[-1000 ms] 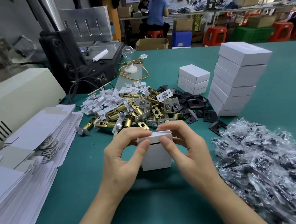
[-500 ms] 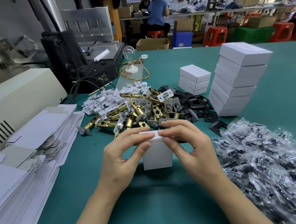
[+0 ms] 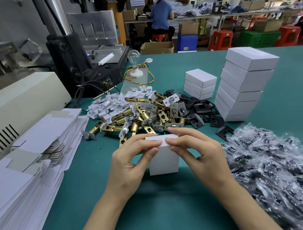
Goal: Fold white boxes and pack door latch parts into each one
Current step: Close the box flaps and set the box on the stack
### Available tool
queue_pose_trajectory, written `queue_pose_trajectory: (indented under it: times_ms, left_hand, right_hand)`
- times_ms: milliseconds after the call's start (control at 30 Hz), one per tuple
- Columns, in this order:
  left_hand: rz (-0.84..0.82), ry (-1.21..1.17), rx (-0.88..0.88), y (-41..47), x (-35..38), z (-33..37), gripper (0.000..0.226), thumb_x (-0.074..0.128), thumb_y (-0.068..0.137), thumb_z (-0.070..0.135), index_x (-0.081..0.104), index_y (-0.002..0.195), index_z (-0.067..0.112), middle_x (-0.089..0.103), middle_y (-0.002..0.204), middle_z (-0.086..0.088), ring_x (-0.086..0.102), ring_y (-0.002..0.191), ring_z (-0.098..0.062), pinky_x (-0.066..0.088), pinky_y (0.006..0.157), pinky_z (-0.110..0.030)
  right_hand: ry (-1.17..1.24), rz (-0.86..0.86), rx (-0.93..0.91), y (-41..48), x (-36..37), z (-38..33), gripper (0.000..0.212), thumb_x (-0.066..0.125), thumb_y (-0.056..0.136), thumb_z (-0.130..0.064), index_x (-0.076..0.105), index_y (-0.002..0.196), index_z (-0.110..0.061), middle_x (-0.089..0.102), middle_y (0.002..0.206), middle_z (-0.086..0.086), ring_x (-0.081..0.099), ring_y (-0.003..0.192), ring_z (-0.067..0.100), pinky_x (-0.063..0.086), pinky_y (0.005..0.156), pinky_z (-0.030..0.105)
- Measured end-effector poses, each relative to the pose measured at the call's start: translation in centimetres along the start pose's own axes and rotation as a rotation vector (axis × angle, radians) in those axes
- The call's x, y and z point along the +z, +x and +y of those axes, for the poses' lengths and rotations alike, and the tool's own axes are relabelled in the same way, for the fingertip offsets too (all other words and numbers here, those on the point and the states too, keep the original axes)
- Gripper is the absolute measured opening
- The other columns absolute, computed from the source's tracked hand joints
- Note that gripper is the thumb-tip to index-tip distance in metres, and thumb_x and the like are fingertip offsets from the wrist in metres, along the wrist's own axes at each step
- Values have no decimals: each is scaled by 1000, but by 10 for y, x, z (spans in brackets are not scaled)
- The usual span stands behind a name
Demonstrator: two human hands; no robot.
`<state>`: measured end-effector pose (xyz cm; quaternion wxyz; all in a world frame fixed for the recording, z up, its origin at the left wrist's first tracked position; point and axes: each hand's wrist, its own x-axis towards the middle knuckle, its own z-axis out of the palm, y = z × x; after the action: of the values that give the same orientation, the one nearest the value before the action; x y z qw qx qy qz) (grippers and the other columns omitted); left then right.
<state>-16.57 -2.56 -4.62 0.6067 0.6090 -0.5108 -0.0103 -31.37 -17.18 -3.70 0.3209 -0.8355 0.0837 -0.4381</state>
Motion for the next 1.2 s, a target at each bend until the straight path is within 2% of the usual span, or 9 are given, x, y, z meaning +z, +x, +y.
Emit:
queue_pose_trajectory:
  times_ms: [167, 300, 400, 567, 667, 767, 900, 1067, 1200]
  left_hand:
    - [-75, -19, -135, -3, 3, 0, 32, 71, 97, 31, 70, 126, 43, 73, 122, 19, 71, 114, -11, 55, 88, -15]
    - [105, -72, -259, 0, 4, -1, 28, 77, 93, 31, 75, 118, 43, 76, 101, 18, 72, 92, -4, 57, 74, -17]
    - [252, -229, -409, 1, 7, 2, 28, 80, 85, 34, 77, 110, 46, 77, 95, 4, 74, 87, -10, 63, 66, -28]
    - [296, -405, -468, 3, 11, 8, 29, 81, 84, 43, 76, 113, 44, 80, 101, 1, 78, 92, -17, 64, 65, -31]
    - [289, -466, -455, 5, 11, 10, 31, 65, 97, 46, 69, 127, 41, 79, 112, -1, 78, 102, -20, 64, 69, -32]
    - [218, -415, -448, 4, 14, 9, 44, 58, 95, 55, 60, 134, 35, 79, 116, 2, 77, 105, -19, 65, 71, -33]
    - [108, -319, -435, -2, 19, 3, 38, 60, 97, 49, 59, 132, 34, 79, 113, 10, 76, 105, -13, 64, 72, -31]
    - [-1, -278, -421, -4, 23, -4, 35, 60, 91, 57, 64, 121, 38, 78, 110, 14, 73, 106, -10, 63, 72, -28]
    - [-58, -260, -418, -5, 25, -8, 26, 58, 88, 62, 66, 110, 51, 78, 106, 12, 75, 99, -10, 64, 69, -33]
  right_hand:
    - [18, -2, 83, -1, 3, -5, 25, 71, 95, -29, 75, 119, -23, 63, 134, -10, 65, 119, 10, 58, 88, 35]
    - [-246, -96, 170, -11, 14, -14, 84, 70, 78, -68, 40, 150, -35, 39, 144, -11, 59, 111, 11, 56, 83, 30]
    - [-501, -219, 199, -16, 29, -23, 104, 63, 68, -83, 25, 155, -38, 37, 145, -4, 55, 115, 21, 52, 87, 37]
    - [-512, -147, 190, -13, 36, -31, 85, 71, 76, -53, 35, 151, -34, 48, 125, -5, 56, 105, 20, 49, 76, 31]
    - [-472, -44, 163, 6, 21, -33, 74, 71, 78, -47, 44, 144, -30, 52, 124, -5, 57, 104, 20, 52, 75, 35]
    - [-541, -4, 169, 56, 2, -18, 68, 75, 81, -42, 48, 141, -26, 55, 123, 2, 57, 106, 26, 48, 75, 36]
    - [-672, -76, 296, 149, -14, 26, 62, 70, 89, -40, 44, 143, -22, 55, 122, 13, 57, 103, 35, 43, 73, 37]
    - [-925, -310, 567, 235, -31, 93, 58, 67, 92, -31, 41, 141, -14, 52, 131, 22, 56, 115, 43, 52, 89, 46]
    - [-1004, -353, 673, 263, -45, 130, 61, 64, 91, -23, 38, 145, -11, 48, 137, 26, 49, 126, 45, 51, 100, 49]
